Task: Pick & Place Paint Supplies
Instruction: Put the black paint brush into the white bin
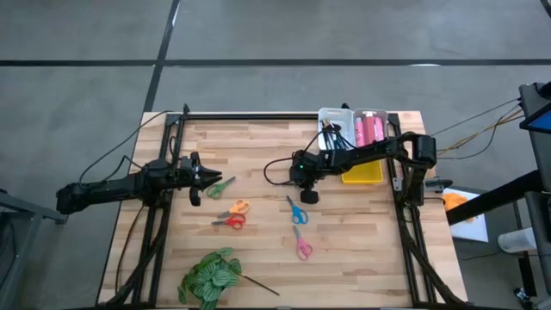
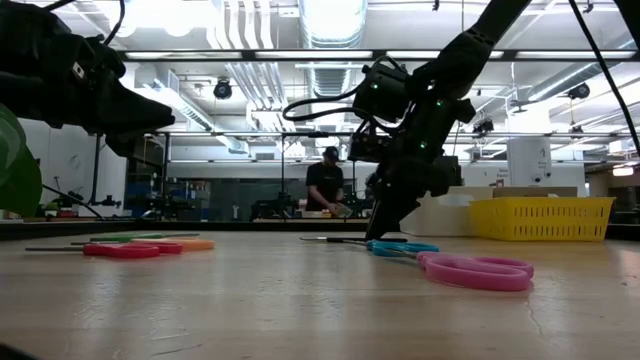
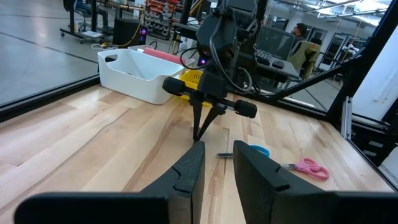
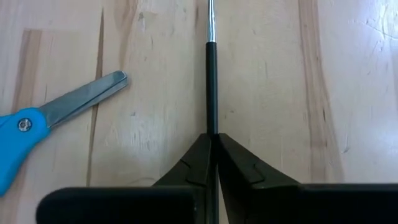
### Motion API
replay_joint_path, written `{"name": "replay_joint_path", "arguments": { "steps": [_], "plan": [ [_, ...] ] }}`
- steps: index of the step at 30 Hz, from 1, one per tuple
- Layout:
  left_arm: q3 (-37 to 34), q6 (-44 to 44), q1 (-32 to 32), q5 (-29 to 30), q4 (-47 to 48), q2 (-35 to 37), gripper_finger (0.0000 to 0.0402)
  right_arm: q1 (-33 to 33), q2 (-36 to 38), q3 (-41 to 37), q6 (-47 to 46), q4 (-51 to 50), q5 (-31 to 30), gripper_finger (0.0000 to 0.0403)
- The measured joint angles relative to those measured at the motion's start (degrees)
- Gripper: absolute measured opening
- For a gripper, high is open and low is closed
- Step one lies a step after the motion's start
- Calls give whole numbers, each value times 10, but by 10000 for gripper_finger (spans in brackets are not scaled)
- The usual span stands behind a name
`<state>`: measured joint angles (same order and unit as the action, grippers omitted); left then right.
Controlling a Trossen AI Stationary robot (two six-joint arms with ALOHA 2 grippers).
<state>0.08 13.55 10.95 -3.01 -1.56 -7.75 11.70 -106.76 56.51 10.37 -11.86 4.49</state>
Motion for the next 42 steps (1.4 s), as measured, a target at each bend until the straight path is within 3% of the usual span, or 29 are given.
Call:
{"name": "replay_joint_path", "arguments": {
  "steps": [16,25,31,37,42],
  "plan": [
    [0,0,0,0,0,0,87,1,25,12,-65,-4,28,16],
    [0,0,0,0,0,0,87,13,92,12,-183,-2,25,16],
    [0,0,0,0,0,0,87,30,172,12,-255,-31,-40,16],
    [0,0,0,0,0,0,87,50,267,13,-372,-96,-157,16],
    [0,0,0,0,0,0,87,76,330,13,-442,-170,-204,16]
  ]
}}
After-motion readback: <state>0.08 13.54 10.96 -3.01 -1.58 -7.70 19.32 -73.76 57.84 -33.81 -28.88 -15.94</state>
